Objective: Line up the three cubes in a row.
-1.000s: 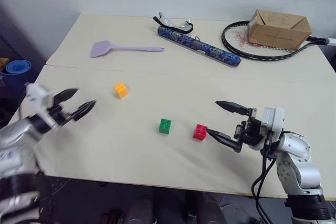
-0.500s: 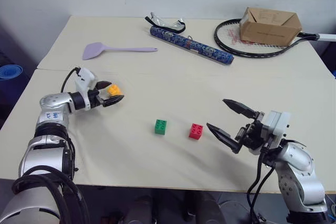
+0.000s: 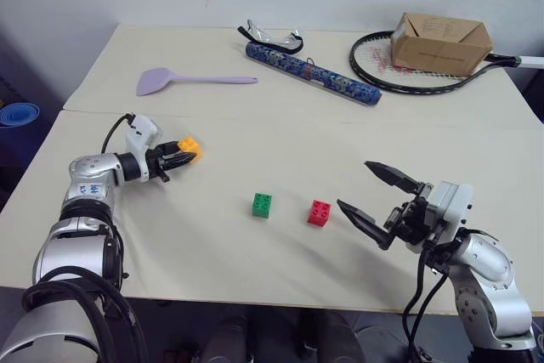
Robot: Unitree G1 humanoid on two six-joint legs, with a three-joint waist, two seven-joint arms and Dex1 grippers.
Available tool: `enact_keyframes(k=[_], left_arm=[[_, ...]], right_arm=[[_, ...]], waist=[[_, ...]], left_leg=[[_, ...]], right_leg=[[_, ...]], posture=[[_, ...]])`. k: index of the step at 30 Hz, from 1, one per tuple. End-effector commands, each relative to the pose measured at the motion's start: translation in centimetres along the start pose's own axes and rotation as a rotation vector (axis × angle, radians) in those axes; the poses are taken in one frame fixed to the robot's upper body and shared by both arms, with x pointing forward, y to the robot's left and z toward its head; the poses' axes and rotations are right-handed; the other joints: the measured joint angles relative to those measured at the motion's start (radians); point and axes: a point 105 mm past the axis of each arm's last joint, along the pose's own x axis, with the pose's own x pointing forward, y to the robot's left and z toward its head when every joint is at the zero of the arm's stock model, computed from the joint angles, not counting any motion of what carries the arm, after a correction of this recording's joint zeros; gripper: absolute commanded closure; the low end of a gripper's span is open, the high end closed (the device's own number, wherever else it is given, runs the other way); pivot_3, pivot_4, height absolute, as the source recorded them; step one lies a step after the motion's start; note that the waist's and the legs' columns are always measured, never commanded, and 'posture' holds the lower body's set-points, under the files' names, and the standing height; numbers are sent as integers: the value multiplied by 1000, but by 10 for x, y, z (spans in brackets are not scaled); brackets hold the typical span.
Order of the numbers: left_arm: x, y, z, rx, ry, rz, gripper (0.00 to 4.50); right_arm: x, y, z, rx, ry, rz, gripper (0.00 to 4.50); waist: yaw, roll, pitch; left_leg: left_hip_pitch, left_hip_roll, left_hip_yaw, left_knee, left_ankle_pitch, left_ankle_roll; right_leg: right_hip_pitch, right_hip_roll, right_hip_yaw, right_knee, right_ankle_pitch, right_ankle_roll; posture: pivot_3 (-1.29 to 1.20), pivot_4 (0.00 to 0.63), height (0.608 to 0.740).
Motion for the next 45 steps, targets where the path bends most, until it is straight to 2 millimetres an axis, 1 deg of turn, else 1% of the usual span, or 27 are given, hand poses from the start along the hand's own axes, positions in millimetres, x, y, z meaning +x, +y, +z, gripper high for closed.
enact_keyframes(k=[1,3,5,8,10,15,19,26,30,32,33,35,36,39,41,43,44,45], left_arm=[[-23,-13,22,245,-2,-177,3023],[-32,-27,22,333,33,-305,3023],[-37,-41,25,367,36,-426,3023],[-37,-65,24,395,49,-564,3023],[-35,-75,21,392,58,-617,3023],[-26,-84,7,391,110,-694,3023],[-20,-87,0,393,125,-726,3023],[-11,-82,-3,371,122,-708,3023],[-9,-81,-6,342,136,-707,3023],[-9,-80,-5,336,136,-703,2301],[-8,-79,-4,345,125,-693,2106],[-9,-76,-1,360,110,-672,1497],[-12,-72,2,362,94,-645,1250],[-24,-63,7,361,61,-576,1250],[-38,-57,9,341,43,-509,1250],[-61,-53,6,326,46,-422,1250],[-68,-54,5,323,52,-397,1250],[-81,-56,4,304,53,-363,1250]], right_arm=[[-4,-1,7,-21,-2,26,0],[-6,-3,6,-11,10,35,0],[-8,-4,6,-3,24,53,0],[-13,-2,4,21,52,85,0],[-15,1,2,40,72,108,0],[-17,3,2,61,91,137,0],[-21,4,3,64,115,152,0],[-28,4,2,65,145,152,0],[-30,4,0,67,153,152,0],[-31,3,-1,68,158,155,0],[-31,3,-2,67,161,160,0],[-31,2,-2,64,164,168,0],[-31,0,-2,59,168,181,0],[-34,-3,1,45,188,223,0],[-40,-8,-1,10,243,286,0],[-45,-25,2,-12,288,292,0],[-46,-31,3,-16,295,287,0],[-48,-36,5,-24,317,302,0]], waist=[[-2,0,0],[-3,0,0],[-1,0,0],[1,0,0],[5,0,0],[9,0,0],[10,0,0],[22,-1,0],[24,-1,0],[24,-1,0],[24,-1,0],[24,-1,0],[24,-1,0],[22,-2,1],[19,-2,1],[4,-1,1],[-1,-1,1],[-6,-2,1]], left_leg=[[0,0,0,0,0,0],[0,0,1,0,0,0],[0,0,1,0,0,0],[0,0,1,1,0,0],[-1,0,-1,1,0,0],[-1,0,-1,2,0,1],[-1,0,-1,1,0,1],[-2,0,-1,1,0,1],[-2,0,-1,2,0,1],[-2,-1,-1,2,0,1],[-2,-1,-1,2,0,1],[-2,-1,-1,2,0,2],[-2,-1,-1,2,0,2],[-2,0,-1,2,0,2],[-2,0,-1,2,0,2],[-2,0,0,1,0,2],[-2,0,0,1,0,2],[-2,0,0,1,-1,2]], right_leg=[[0,0,0,0,0,0],[-2,0,0,0,0,0],[-2,-1,0,1,0,0],[-2,-2,3,2,0,0],[-2,-4,7,1,0,0],[-1,-3,7,1,0,0],[-1,-3,6,1,0,0],[-2,-2,3,1,0,0],[-2,-1,2,1,0,0],[-2,-1,2,1,0,0],[-2,-1,2,1,0,0],[-2,-1,2,1,0,0],[-2,-1,2,1,0,0],[-2,-1,2,1,0,0],[-2,-2,2,1,0,0],[-2,-2,2,1,0,0],[-2,-3,3,0,0,0],[-2,-4,3,0,0,0]], posture=[[0,150,740],[0,150,740],[0,150,740],[0,150,740],[0,150,740],[0,150,740],[0,150,740],[0,150,740],[0,150,740],[0,150,740],[0,150,740],[0,150,740],[0,150,740],[0,150,740],[0,150,740],[0,150,740],[0,150,740],[0,150,740]])
